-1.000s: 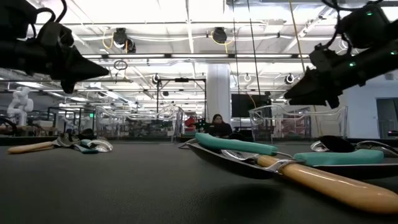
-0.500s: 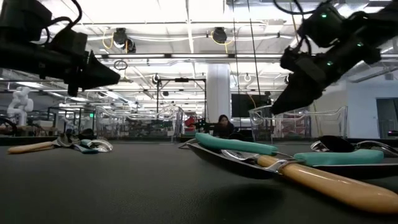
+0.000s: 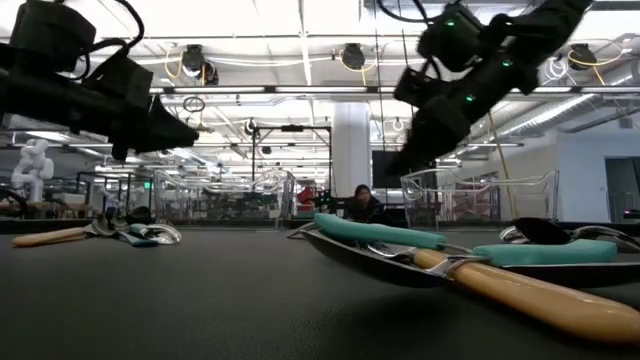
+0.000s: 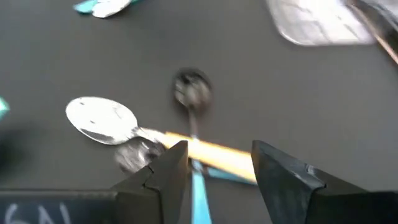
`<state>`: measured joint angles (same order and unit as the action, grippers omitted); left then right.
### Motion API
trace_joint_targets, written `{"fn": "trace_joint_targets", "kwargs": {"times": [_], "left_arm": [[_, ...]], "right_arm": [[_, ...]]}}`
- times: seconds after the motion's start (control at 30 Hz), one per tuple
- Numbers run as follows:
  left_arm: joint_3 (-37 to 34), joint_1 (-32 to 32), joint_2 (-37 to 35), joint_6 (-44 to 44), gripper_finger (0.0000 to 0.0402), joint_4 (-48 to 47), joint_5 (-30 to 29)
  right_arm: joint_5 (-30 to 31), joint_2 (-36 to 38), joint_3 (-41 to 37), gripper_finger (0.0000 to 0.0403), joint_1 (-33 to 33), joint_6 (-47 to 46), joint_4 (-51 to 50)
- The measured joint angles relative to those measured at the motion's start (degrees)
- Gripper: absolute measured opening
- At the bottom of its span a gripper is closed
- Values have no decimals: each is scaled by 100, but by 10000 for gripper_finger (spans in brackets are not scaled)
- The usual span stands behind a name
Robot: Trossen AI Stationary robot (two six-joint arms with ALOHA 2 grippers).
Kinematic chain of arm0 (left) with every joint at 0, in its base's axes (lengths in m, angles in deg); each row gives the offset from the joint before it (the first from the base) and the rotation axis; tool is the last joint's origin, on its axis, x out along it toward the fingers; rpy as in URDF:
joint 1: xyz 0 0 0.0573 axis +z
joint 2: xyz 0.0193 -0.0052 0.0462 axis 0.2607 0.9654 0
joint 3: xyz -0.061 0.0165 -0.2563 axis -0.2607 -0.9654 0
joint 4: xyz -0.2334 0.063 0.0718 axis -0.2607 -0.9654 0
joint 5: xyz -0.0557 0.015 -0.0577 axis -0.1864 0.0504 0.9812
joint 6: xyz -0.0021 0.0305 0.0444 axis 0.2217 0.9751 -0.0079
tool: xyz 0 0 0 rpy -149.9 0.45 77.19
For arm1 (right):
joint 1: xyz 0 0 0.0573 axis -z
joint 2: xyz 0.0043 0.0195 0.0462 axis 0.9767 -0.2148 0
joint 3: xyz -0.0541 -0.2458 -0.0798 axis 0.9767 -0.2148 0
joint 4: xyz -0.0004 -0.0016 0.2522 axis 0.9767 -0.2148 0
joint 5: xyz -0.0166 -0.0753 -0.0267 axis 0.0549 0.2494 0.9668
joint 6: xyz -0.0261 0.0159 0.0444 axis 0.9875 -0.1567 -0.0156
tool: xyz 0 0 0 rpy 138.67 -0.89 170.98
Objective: Sort silverware by color (type)
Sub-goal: Put the yellow spoon into the top right transparent bin
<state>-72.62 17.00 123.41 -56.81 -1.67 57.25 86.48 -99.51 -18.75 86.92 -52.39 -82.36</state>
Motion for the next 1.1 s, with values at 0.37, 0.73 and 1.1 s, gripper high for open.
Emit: {"fn": "trace_joint_targets", "kwargs": {"times": [0.37,0.73,1.1], "left_arm": [[10,0,0,392,148,140,-40],[14,-4,2,395,148,-23,22],[19,-4,173,188,148,-29,-8]], "right_arm": [[-1363,-1387,1118,173,-2,1236,-94],[-1146,-2189,1394,173,-139,1716,-512],[-914,-2258,1495,131,-175,1851,-1074]]}}
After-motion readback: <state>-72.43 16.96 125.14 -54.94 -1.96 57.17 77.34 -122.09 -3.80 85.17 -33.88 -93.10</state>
